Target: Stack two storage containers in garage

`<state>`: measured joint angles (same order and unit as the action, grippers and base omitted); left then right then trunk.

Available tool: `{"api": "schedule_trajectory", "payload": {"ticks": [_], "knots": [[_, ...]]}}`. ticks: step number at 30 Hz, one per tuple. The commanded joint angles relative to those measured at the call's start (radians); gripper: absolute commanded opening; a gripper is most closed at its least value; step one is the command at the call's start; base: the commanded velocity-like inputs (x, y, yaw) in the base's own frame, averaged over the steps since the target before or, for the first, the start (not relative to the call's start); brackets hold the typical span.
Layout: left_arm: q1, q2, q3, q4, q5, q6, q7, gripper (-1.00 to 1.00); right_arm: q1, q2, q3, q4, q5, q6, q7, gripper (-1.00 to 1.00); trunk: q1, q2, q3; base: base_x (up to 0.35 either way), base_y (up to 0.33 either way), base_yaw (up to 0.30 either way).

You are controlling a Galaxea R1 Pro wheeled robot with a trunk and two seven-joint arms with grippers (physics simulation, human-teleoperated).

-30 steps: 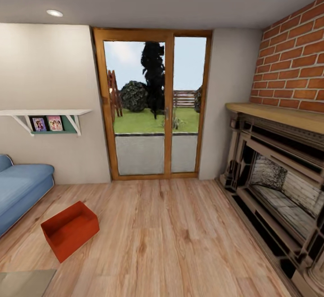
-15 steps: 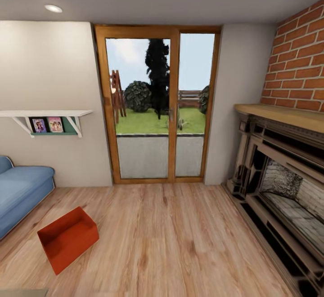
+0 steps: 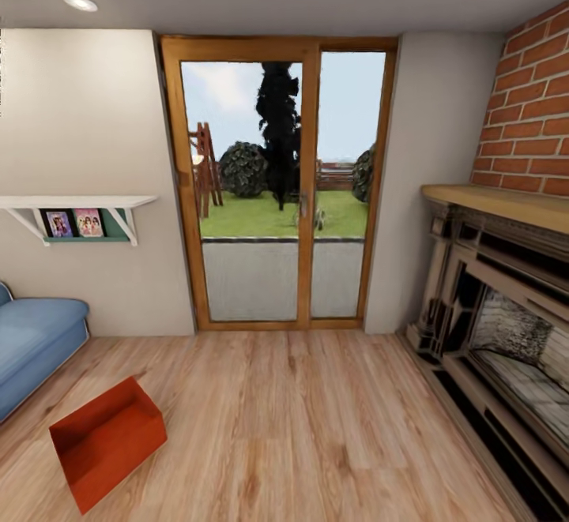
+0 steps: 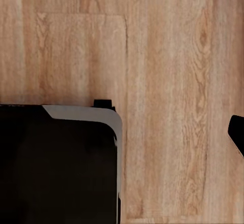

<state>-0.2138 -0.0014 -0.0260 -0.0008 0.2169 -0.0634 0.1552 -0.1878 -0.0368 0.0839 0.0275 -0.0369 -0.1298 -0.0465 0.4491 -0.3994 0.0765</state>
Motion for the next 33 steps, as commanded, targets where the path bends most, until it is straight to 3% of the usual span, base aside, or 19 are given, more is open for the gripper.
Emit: {"api": "schedule_trajectory", "payload": {"ticks": [1, 17, 33], "knots": [[-0.001, 0.0, -0.003, 0.001, 0.007, -0.003, 0.001, 1.0, -0.001, 0.0, 0.008, 0.003, -0.004, -0.006, -0.003, 1.0, 0.001, -0.001, 0.0, 0.323, 0.0, 0.167], [0.0, 0.0, -0.003, 0.001, 0.007, 0.001, 0.001, 1.0, -0.001, 0.0, 0.008, 0.003, -0.004, -0.008, -0.001, 1.0, 0.001, -0.001, 0.0, 0.323, -0.004, 0.255], [-0.001, 0.0, -0.003, 0.001, 0.007, 0.001, 0.001, 1.0, -0.001, 0.0, 0.007, 0.003, -0.003, -0.008, -0.001, 1.0, 0.001, -0.001, 0.0, 0.311, -0.107, 0.267]]}}
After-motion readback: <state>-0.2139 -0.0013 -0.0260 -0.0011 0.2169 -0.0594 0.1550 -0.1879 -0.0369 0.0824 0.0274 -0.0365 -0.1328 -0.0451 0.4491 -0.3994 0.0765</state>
